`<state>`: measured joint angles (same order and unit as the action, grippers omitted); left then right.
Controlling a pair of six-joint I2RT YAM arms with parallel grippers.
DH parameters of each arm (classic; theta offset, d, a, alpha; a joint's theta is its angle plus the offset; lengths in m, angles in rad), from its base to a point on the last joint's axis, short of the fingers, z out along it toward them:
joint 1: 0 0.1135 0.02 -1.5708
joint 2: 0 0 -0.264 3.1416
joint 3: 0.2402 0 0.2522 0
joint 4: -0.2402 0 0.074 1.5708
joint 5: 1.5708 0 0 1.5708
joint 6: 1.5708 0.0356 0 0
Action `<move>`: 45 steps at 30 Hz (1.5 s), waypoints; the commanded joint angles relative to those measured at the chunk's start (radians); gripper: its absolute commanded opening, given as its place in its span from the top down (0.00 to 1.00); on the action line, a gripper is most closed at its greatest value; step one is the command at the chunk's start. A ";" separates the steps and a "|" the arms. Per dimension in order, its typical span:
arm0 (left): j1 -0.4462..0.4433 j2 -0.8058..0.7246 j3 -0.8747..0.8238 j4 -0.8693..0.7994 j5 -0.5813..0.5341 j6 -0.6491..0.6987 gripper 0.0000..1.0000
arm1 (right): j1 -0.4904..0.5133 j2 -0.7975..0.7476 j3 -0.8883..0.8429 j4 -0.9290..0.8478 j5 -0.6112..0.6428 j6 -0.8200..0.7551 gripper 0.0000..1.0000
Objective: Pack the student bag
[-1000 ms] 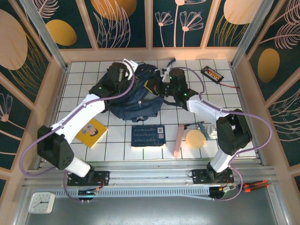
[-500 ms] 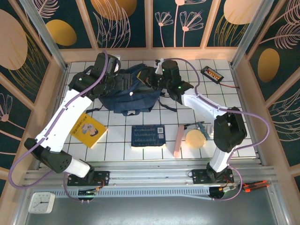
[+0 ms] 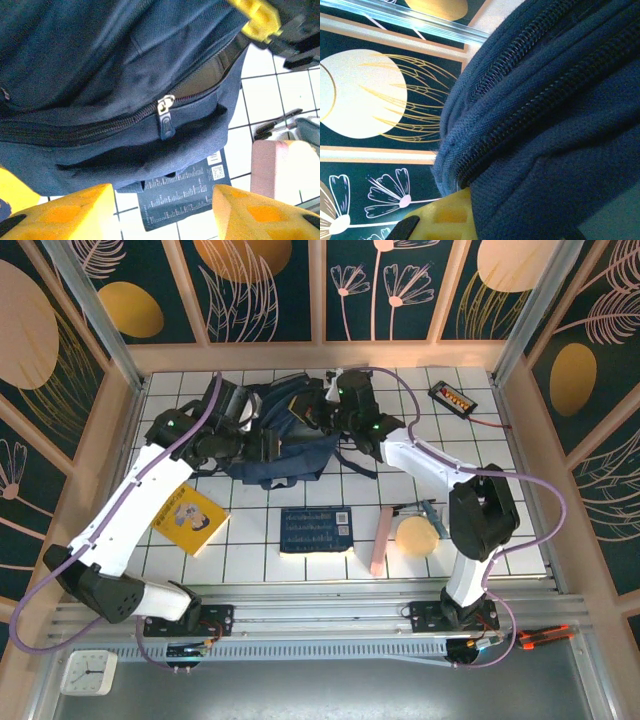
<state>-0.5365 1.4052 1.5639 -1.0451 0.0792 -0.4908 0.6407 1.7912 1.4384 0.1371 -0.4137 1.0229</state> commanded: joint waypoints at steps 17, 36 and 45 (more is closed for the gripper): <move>0.001 0.087 -0.074 0.152 -0.009 -0.029 0.47 | 0.025 0.001 0.100 0.082 0.003 0.008 1.00; 0.001 0.132 -0.090 0.255 -0.067 -0.077 0.86 | 0.048 -0.007 0.118 0.085 -0.012 0.037 1.00; 0.004 0.120 -0.045 0.088 -0.250 0.002 1.00 | 0.010 -0.054 0.067 -0.001 0.013 -0.048 1.00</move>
<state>-0.5377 1.5330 1.4879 -0.8711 -0.0425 -0.5373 0.6655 1.8160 1.4971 0.0990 -0.4080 1.0344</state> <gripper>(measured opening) 0.063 0.079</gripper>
